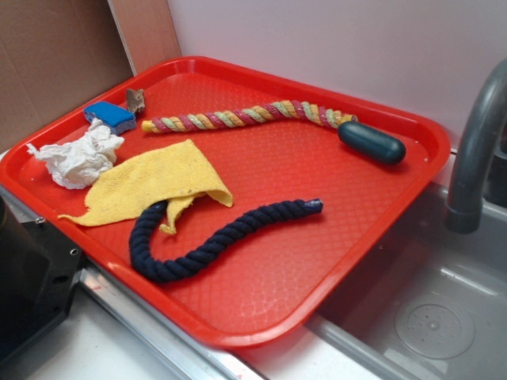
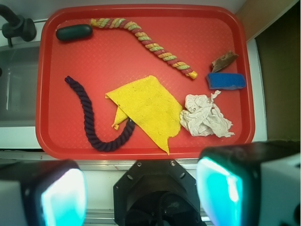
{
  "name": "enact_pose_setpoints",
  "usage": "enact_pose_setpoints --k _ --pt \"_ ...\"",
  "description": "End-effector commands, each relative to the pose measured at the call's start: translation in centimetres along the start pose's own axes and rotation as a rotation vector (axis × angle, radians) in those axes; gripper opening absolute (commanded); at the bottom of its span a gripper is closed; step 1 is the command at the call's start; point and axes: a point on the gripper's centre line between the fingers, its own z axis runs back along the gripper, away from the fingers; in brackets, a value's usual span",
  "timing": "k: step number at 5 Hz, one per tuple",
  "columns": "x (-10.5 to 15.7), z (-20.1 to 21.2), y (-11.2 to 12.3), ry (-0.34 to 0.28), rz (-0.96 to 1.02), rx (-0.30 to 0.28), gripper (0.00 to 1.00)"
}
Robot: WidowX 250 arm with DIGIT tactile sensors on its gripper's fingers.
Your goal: Grab the multicolored rope.
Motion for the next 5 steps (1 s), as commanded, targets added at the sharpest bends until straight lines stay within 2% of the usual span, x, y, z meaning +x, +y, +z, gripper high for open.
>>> enact_pose_setpoints --k 1,2,3,4,5 --pt "0.0 0.0 0.0 0.000 0.000 0.000 1.00" --pt "2.6 -4.9 2.0 -0.095 -0.249 -0.053 1.00" --pt "7.5 -9.8 3.9 -0.099 -0.485 -0.071 1.00" --pt "2.2 -12.1 4.5 -0.030 -0.581 0.007 1.00" --pt "6.8 -15.8 4.3 0.005 -0.650 0.001 1.00"
